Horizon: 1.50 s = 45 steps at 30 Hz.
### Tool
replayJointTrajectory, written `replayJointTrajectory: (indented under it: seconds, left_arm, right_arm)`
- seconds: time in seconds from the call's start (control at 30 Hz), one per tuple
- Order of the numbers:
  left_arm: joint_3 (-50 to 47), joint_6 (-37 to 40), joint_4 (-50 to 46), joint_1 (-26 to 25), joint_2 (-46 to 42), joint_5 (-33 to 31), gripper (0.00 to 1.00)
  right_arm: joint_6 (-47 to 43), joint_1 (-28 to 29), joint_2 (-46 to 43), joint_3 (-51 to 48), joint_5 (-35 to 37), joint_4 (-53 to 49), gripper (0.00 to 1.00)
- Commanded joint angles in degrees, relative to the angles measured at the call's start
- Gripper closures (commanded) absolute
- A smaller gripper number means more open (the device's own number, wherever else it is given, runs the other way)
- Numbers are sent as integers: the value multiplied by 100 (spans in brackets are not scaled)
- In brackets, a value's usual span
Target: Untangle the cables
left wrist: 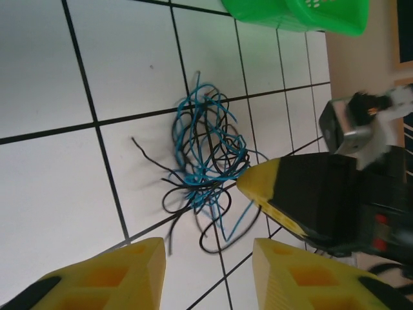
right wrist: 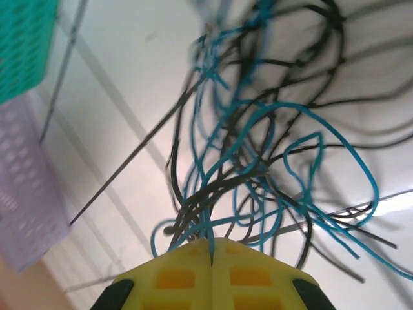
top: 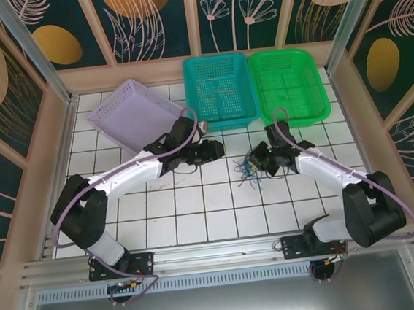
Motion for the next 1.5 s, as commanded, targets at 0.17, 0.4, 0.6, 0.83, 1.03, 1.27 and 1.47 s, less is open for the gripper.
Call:
replayJointTrajectory:
  seconds: [0.17, 0.4, 0.6, 0.83, 1.03, 1.27, 1.47]
  left_arm:
    - [-429, -209, -678, -19, -882, -1920, 46]
    - [-468, -328, -750, -16, -706, -1595, 48]
    - [-528, -261, -530, -21, -428, -978, 58]
    - [-542, -275, -170, -24, -100, -581, 68]
    - [-435, -59, 47, -71, 91, -95, 71]
    - [-262, 459, -399, -203, 252, 26, 69]
    - [-339, 738, -348, -279, 327, 98, 62]
  right_arm:
    - [-565, 621, 609, 751, -826, 475, 100]
    - [-1277, 181, 1336, 306, -460, -285, 71]
    - [-1425, 172, 814, 656, 295, -992, 51]
    - [-783, 284, -38, 334, 185, -674, 62]
    - [-804, 750, 591, 165, -224, -215, 73]
    - [-1364, 1140, 791, 91, 311, -537, 71]
    - [-1612, 1165, 1015, -83, 236, 232, 71]
